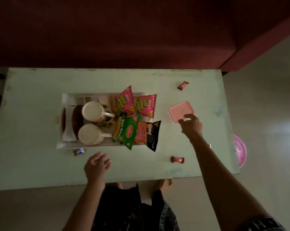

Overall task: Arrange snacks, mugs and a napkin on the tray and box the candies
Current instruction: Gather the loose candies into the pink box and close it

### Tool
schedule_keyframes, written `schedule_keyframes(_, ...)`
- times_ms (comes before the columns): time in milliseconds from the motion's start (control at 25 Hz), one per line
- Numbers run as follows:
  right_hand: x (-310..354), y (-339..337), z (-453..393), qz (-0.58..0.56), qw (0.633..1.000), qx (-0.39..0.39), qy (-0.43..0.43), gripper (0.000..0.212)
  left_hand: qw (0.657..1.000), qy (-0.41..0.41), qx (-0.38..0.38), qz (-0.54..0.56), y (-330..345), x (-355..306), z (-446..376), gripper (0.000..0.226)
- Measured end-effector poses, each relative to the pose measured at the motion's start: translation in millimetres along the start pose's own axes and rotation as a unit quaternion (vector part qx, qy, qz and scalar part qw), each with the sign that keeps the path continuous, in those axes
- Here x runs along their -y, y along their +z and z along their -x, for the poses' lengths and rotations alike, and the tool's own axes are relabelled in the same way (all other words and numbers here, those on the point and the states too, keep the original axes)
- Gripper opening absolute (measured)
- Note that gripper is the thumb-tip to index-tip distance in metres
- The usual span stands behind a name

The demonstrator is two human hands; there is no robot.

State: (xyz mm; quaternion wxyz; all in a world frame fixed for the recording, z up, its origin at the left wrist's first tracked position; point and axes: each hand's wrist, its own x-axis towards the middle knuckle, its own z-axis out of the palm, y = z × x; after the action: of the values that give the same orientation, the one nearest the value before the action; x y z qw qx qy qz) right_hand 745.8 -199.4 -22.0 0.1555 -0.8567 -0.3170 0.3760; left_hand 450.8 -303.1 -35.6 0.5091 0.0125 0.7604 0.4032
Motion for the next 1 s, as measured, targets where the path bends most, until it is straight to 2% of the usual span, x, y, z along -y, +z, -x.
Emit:
schedule_keyframes(80, -6.2, -5.6, -1.7, 0.054, 0.998, 0.014, -0.037, 0.05, 0.996, -0.038, 0.065, -0.043, 34.9, 26.1, 33.8, 0.015)
schedule_keyframes(200, -12.2, -7.5, -11.6, 0.081, 0.992, 0.062, -0.073, 0.07, 0.97, -0.104, 0.187, -0.112, 85.7, 55.6, 75.1, 0.015)
schedule_keyframes(320, -13.2, -4.7, -27.5, 0.101, 0.984, 0.104, -0.104, 0.089, 0.957, -0.089, 0.238, -0.139, 131.5, 65.8, 93.3, 0.018)
schedule_keyframes(440, -9.5, 6.1, -43.2, 0.125, 0.979, 0.117, -0.112, 0.099, 0.954, -0.055, 0.253, -0.148, 165.2, 60.0, 94.0, 0.014)
schedule_keyframes(600, -12.9, 21.0, -56.0, 0.174, 0.974, 0.11, -0.096, 0.086, 0.959, -0.032, 0.24, -0.149, 185.1, 56.4, 87.0, 0.014)
schedule_keyframes(720, -15.9, 26.4, -60.5, 0.177, 0.978, 0.067, -0.083, 0.074, 0.963, -0.039, 0.217, -0.158, 192.3, 63.8, 89.0, 0.02)
schedule_keyframes(880, -13.9, 24.8, -66.3, 0.196, 0.977, 0.042, -0.067, 0.076, 0.966, -0.046, 0.192, -0.166, 200.5, 75.8, 94.9, 0.021)
schedule_keyframes(1000, -11.7, 18.3, -66.3, 0.219, 0.969, 0.065, -0.097, 0.077, 0.97, -0.054, 0.182, -0.154, 205.2, 78.1, 94.5, 0.024)
